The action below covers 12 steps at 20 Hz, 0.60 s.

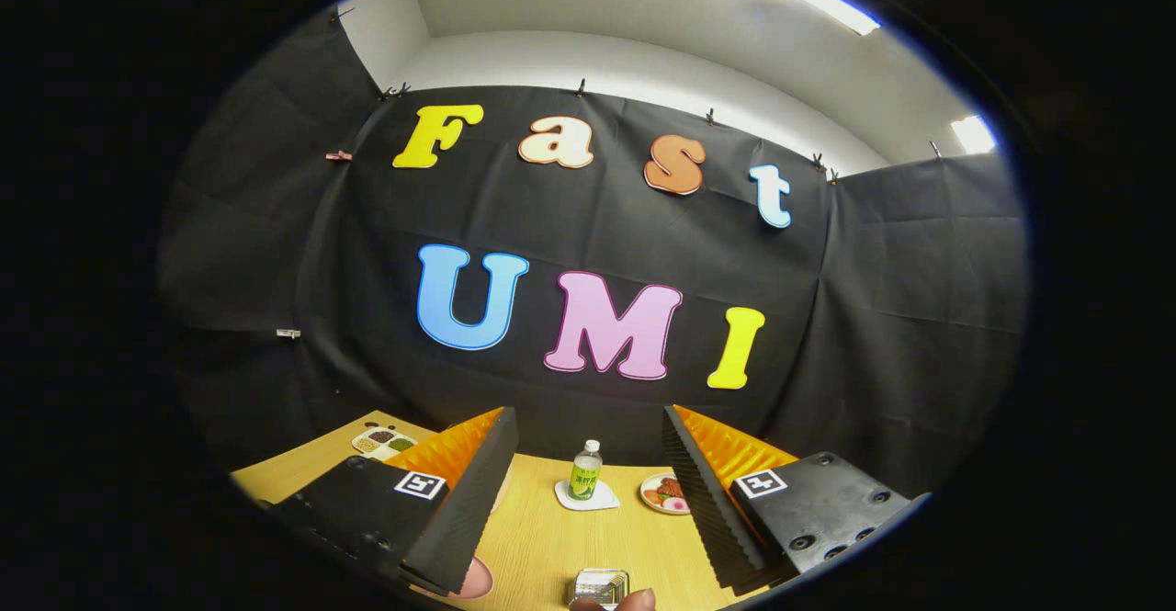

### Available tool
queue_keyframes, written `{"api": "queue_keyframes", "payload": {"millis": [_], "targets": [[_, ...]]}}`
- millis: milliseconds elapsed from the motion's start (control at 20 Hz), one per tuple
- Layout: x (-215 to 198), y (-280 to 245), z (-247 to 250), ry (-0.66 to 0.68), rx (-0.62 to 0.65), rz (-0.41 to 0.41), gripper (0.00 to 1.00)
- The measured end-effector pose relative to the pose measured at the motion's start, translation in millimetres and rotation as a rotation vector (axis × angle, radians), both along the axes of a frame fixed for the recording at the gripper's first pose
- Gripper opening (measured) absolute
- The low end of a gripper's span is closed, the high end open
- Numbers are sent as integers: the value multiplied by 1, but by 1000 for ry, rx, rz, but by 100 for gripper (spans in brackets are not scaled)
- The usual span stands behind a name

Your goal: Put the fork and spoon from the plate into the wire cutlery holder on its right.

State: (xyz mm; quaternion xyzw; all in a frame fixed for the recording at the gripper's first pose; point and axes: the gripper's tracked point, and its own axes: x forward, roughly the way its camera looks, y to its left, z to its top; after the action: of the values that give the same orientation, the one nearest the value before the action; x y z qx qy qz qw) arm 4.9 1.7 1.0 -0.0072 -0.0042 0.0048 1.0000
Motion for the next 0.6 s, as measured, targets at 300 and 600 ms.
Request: {"api": "queue_keyframes", "payload": {"millis": [300, 600], "targets": [[2, 8, -6, 20, 10, 28, 98], [0, 55, -55, 219, 14, 206, 98]]}}
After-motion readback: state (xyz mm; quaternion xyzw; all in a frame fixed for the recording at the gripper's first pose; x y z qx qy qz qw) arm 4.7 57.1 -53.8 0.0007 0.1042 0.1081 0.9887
